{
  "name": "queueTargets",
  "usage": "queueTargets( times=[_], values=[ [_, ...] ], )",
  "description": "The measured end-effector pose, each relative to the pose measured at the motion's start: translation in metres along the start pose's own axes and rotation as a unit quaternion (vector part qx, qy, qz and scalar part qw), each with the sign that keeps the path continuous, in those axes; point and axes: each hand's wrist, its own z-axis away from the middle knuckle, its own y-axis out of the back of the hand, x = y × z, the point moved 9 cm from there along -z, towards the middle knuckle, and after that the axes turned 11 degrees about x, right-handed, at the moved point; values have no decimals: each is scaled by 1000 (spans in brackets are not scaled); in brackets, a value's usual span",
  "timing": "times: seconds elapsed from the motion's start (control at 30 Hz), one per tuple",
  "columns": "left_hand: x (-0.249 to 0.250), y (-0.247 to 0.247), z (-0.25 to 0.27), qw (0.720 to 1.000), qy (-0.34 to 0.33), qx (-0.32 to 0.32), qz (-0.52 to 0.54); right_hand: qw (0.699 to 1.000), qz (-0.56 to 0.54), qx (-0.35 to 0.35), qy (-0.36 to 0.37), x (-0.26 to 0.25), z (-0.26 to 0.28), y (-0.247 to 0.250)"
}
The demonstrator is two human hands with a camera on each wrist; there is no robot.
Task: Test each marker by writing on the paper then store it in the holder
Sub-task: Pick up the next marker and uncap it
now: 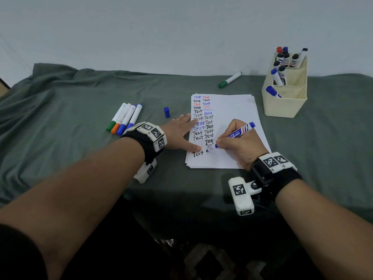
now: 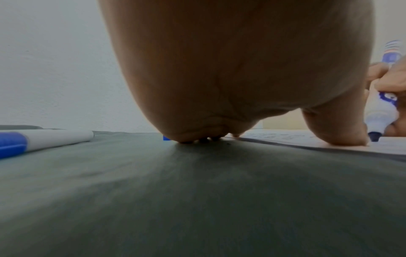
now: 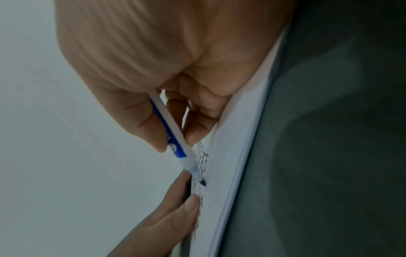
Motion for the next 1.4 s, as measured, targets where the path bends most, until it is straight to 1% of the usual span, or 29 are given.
queueTargets(
  times=[0.1,0.23,0.43,0.6,0.77,0.93,1.07,1.1,1.23,1.33,1.4],
  values=[
    [0,0,0,1000,1,-1,-2,1000,18,-11,-12,2,0,-2],
    [0,0,0,1000,1,-4,-3,999,6,-25,-32,3,0,-5],
    [0,0,0,1000,1,-2,-6,1000,18,-17,1,2,0,-1],
    [0,1,1,1000,-2,-1,-6,999,24,31,23,0,-3,7],
    [0,1,0,1000,-2,-2,-5,1000,19,1,18,1,-2,3],
    [0,0,1,1000,-3,-3,-5,998,33,40,44,0,-5,12],
    [0,0,1,1000,-3,-4,-5,999,26,14,29,0,-2,5],
    [0,0,1,1000,-3,-5,-5,999,21,16,26,0,-2,6],
    [0,0,1,1000,-3,-5,-3,997,8,64,32,3,-7,18],
    [-1,0,1,1000,-2,-7,-3,998,14,48,35,3,-7,14],
    [-1,-1,0,1000,-3,-8,-4,998,15,50,32,4,-7,14]
  ],
)
